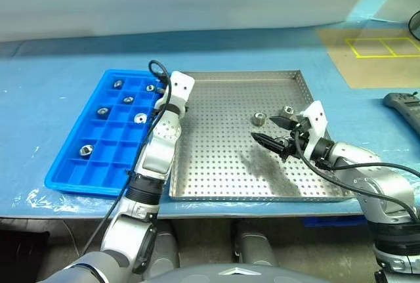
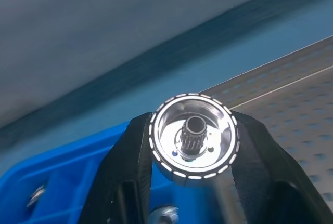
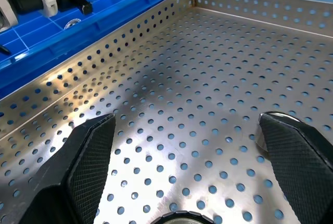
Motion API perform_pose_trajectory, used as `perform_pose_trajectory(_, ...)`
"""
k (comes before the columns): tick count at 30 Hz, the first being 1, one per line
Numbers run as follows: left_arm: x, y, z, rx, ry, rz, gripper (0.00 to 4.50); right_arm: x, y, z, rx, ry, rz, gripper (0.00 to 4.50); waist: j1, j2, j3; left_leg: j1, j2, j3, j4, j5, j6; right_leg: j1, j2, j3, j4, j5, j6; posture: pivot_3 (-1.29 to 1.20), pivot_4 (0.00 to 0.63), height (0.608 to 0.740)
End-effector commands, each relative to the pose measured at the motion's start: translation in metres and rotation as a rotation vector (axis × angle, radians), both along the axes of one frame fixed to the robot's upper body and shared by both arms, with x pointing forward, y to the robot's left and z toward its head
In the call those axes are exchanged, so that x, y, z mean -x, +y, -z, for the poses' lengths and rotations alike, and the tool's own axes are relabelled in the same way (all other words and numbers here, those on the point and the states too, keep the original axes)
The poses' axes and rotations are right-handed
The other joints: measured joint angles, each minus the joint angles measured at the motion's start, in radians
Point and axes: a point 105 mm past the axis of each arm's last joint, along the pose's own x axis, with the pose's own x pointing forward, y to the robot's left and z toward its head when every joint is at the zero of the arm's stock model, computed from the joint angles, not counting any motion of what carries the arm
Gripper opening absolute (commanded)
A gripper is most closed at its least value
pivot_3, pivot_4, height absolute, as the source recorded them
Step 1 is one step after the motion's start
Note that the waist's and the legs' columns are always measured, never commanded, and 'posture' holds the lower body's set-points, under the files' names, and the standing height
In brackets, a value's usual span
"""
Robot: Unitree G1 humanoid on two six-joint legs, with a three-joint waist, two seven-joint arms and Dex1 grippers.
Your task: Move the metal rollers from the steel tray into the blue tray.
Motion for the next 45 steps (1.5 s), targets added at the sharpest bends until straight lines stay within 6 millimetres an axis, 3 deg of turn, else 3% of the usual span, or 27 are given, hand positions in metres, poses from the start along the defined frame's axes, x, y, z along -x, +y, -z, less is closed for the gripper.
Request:
perform_pose_trajectory(1, 0.015, 0.031, -0.022, -0.058, -0.106, -0.219, 1.73, -0.003, 0.009, -0.008, -0.011, -0.045, -0.051, 4.5, 0.01, 0.0, 0.0, 0.0, 0.0, 0.0, 0.0, 0.0, 0.0, 0.0, 0.0, 0.0, 0.0, 0.0, 0.0, -0.02, 0.15, 0.74)
perform_pose_trajectory(6, 0.036, 0.068, -0.015, -0.074, -0.072, -0.504, 1.73, -0.009, 0.017, -0.007, -0.013, -0.038, -0.103, 4.5, 0.038, 0.0, 0.0, -0.001, 0.0, -0.001, 0.001, 0.0, 0.0, 0.0, -0.001, -0.001, 0.0, 0.0, 0.0, 0.03, 0.15, 0.74)
perform_pose_trajectory(12, 0.048, 0.078, 0.012, 0.065, 0.056, -0.513, 1.73, -0.017, 0.024, -0.008, -0.007, -0.039, -0.151, 4.5, 0.066, -0.001, 0.0, -0.002, 0.0, -0.002, 0.001, 0.0, 0.0, 0.0, -0.001, -0.002, 0.0, 0.0, 0.0, 0.07, 0.15, 0.74)
perform_pose_trajectory(16, 0.042, 0.074, 0.027, 0.288, 0.134, -0.385, 1.73, -0.018, 0.028, -0.007, -0.012, -0.034, -0.172, 4.5, 0.081, -0.001, 0.0, -0.004, 0.0, -0.002, 0.001, 0.0, 0.0, -0.002, -0.001, -0.001, 0.0, 0.0, 0.0, 0.09, 0.15, 0.74)
perform_pose_trajectory(21, 0.04, 0.07, 0.034, 0.371, 0.178, -0.325, 1.73, -0.017, 0.027, -0.008, -0.011, -0.035, -0.171, 4.5, 0.085, -0.001, 0.001, -0.006, 0.0, -0.002, 0.001, 0.0, 0.0, -0.003, -0.001, -0.001, 0.0, 0.0, 0.0, 0.08, 0.15, 0.74)
perform_pose_trajectory(37, 0.038, 0.063, 0.039, 0.432, 0.231, -0.297, 1.73, -0.017, 0.025, -0.007, -0.002, -0.045, -0.163, 4.5, 0.083, -0.001, 0.001, -0.005, 0.0, -0.002, 0.001, 0.0, 0.0, -0.003, -0.001, -0.001, 0.0, 0.0, 0.0, 0.06, 0.15, 0.74)
perform_pose_trajectory(45, 0.048, 0.068, 0.038, 0.455, 0.255, -0.383, 1.73, -0.018, 0.026, -0.005, -0.003, -0.045, -0.165, 4.5, 0.081, -0.001, 0.001, -0.005, 0.0, -0.002, 0.001, 0.0, 0.0, -0.003, -0.001, -0.001, 0.0, 0.0, 0.0, 0.06, 0.15, 0.74)
